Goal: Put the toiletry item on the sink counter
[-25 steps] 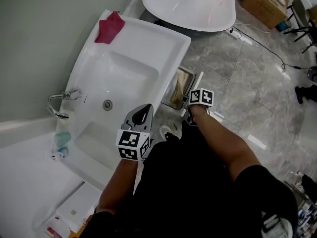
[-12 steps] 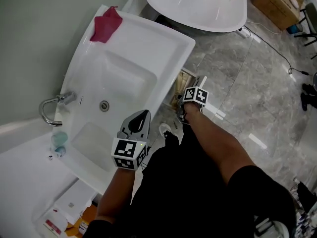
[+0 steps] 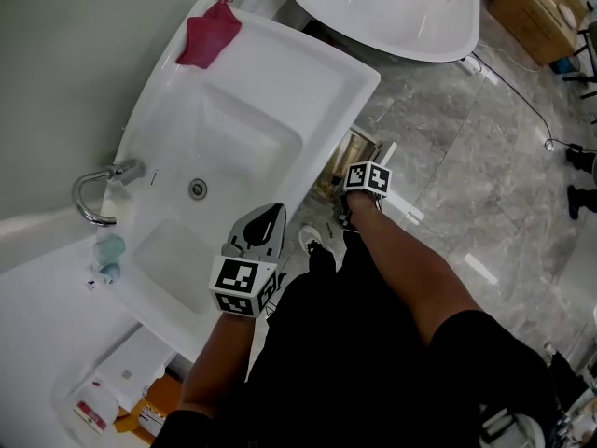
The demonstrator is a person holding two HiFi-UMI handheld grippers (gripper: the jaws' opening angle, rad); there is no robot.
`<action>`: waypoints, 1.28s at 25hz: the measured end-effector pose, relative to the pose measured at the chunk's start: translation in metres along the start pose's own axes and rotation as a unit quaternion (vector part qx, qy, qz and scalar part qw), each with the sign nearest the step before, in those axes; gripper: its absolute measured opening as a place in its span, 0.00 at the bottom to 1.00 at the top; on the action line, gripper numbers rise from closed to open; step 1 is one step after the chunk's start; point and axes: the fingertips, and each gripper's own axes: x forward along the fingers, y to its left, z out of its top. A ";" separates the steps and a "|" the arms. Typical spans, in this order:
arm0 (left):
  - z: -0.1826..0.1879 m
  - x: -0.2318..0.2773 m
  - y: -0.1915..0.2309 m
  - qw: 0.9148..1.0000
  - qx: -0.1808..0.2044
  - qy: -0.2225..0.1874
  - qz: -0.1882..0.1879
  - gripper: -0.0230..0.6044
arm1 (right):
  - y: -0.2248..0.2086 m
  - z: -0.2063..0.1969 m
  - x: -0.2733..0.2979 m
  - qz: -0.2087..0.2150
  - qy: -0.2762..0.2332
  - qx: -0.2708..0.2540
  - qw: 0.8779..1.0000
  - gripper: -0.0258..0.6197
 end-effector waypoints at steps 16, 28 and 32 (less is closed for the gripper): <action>0.003 -0.045 -0.015 0.998 0.020 -0.048 -0.040 0.04 | 0.039 -0.030 -0.074 0.038 -0.041 -0.061 0.997 0.12; -0.002 -0.112 -0.013 0.994 0.040 -0.093 -0.051 0.04 | 0.159 -0.071 -0.204 0.138 -0.161 -0.240 0.947 0.04; -0.003 -0.140 -0.014 0.992 0.033 -0.109 -0.054 0.04 | 0.215 -0.101 -0.237 0.169 -0.183 -0.339 0.907 0.04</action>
